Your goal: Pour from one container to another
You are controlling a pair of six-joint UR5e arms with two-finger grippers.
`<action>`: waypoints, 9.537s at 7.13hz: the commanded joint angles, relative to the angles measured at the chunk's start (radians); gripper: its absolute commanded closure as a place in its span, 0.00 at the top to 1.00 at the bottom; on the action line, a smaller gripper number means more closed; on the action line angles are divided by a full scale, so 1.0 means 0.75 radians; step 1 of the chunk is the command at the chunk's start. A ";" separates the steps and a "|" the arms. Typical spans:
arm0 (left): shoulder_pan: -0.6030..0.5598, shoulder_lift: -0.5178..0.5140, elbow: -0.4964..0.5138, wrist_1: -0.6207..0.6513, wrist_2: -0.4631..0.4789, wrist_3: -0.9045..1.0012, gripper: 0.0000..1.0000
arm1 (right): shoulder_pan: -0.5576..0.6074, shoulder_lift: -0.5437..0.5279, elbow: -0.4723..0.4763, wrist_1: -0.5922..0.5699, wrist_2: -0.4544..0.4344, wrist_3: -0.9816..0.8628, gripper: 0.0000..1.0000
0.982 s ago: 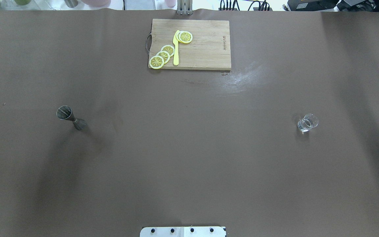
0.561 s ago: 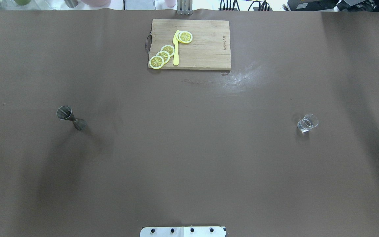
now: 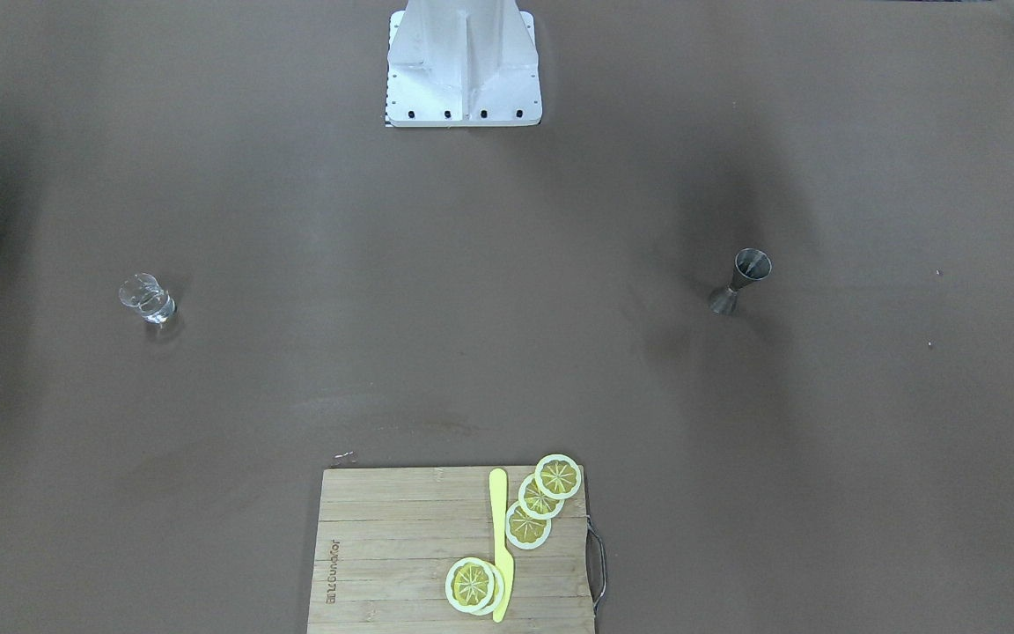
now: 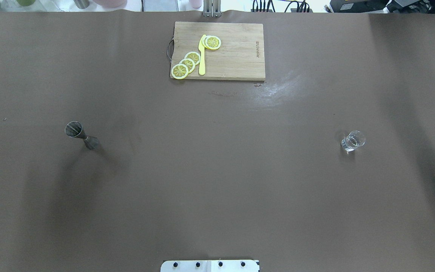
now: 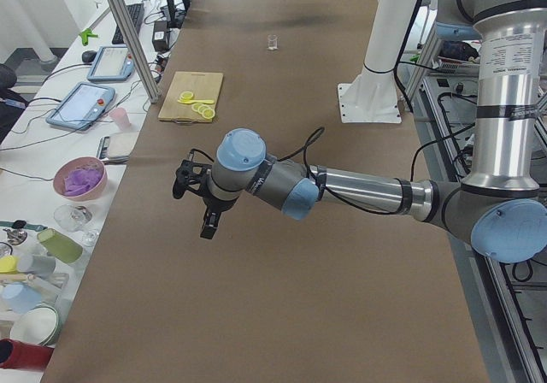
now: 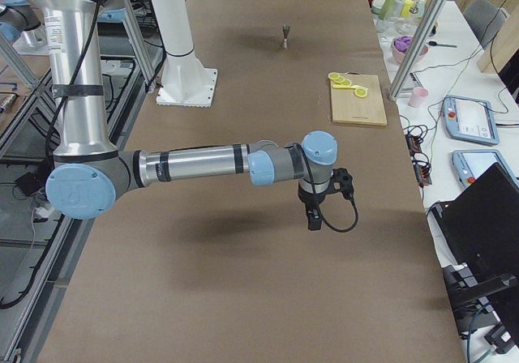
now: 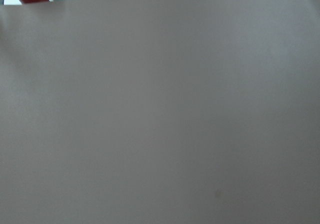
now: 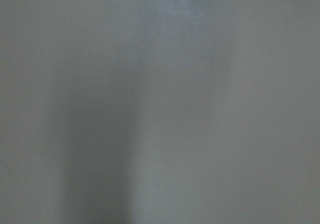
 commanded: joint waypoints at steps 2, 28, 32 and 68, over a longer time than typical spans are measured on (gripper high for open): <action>0.199 0.013 -0.117 -0.253 0.233 -0.465 0.97 | -0.066 -0.043 0.154 0.001 -0.039 -0.030 1.00; 1.910 -0.142 0.189 -0.516 2.675 -1.370 0.97 | -0.584 -0.039 -0.025 0.705 0.176 -0.463 1.00; 1.910 -0.173 0.310 -0.653 2.661 -1.350 0.97 | -0.584 -0.033 -0.287 1.215 0.227 -0.325 1.00; 1.846 -0.385 0.345 -0.858 2.661 -0.935 0.00 | -0.704 0.166 -0.745 2.265 0.194 0.077 0.90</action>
